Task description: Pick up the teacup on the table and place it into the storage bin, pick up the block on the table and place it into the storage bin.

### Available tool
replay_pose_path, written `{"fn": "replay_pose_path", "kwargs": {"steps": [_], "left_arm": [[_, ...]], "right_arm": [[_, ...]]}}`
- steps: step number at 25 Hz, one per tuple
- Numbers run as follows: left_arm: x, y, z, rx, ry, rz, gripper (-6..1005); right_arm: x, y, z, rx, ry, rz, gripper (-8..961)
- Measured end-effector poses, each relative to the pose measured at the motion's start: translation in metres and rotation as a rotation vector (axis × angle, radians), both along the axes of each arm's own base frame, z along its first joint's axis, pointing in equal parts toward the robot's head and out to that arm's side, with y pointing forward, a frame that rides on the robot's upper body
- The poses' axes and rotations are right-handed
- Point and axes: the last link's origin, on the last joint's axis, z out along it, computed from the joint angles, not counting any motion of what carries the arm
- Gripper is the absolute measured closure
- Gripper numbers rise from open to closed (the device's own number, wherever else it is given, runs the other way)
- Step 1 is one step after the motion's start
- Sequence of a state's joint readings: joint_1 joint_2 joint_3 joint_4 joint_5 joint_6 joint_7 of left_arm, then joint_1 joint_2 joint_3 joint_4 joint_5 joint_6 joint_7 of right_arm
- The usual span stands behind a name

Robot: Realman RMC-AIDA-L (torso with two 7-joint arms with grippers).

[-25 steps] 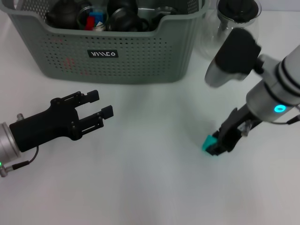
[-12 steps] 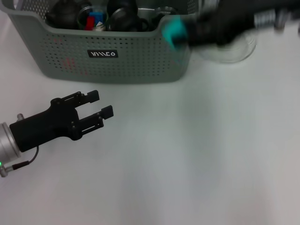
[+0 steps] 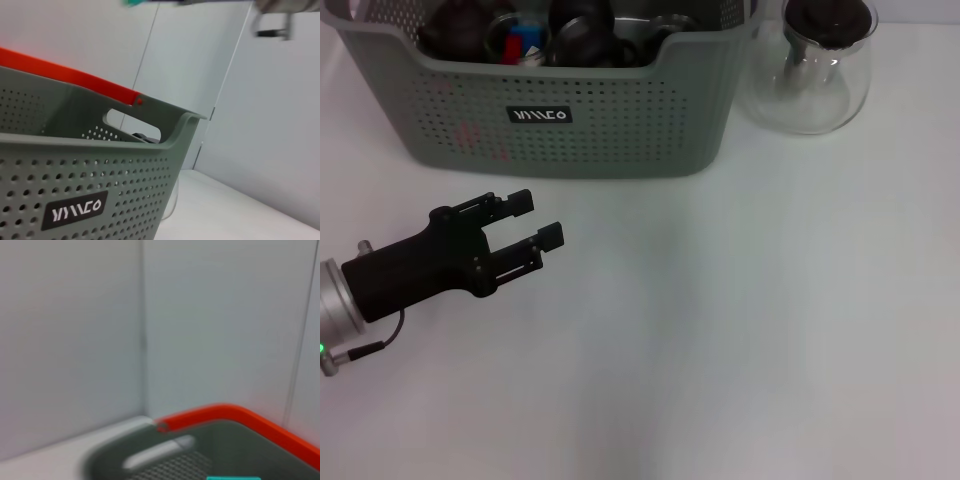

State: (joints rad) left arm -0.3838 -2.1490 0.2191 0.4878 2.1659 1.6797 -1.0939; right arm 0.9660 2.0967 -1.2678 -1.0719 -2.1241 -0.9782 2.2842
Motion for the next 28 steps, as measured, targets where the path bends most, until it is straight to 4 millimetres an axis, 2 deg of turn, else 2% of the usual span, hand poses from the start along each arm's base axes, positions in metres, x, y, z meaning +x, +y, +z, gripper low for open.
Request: {"fn": "replay_pose_path", "kwargs": {"steps": [3,7,10,16,19,22,24,26,28], "left_arm": [[0.0,0.0,0.0,-0.001,0.001,0.0,341],[0.0,-0.001,-0.002,-0.001,-0.002,0.006,341],[0.0,-0.001,-0.003,0.0,-0.005,0.007,341],[0.0,0.0,-0.003,-0.002,-0.004,0.005,341],[0.0,-0.001,-0.003,-0.001,-0.007,0.008,341],[0.0,-0.002,-0.002,-0.002,-0.01,0.009,341],[-0.001,-0.003,-0.003,-0.002,-0.01,0.011,342],[-0.002,-0.003,-0.002,0.0,-0.006,0.012,341],[-0.002,-0.003,-0.001,0.0,-0.001,0.005,340]], "right_arm": [[-0.001,0.025,-0.031,0.042,-0.084,-0.055,525],[0.011,0.042,-0.057,0.09,-0.197,-0.104,503],[0.018,0.044,-0.064,0.113,-0.236,-0.1,486],[0.026,0.041,-0.064,0.102,-0.242,-0.108,453],[0.026,0.041,-0.051,0.119,-0.191,-0.102,436],[0.028,0.033,-0.016,0.164,-0.012,-0.092,419],[0.037,0.015,0.007,0.167,0.116,-0.049,408],[0.054,-0.01,0.024,0.153,0.201,0.03,323],[0.086,-0.04,0.035,0.125,0.267,0.103,238]]}}
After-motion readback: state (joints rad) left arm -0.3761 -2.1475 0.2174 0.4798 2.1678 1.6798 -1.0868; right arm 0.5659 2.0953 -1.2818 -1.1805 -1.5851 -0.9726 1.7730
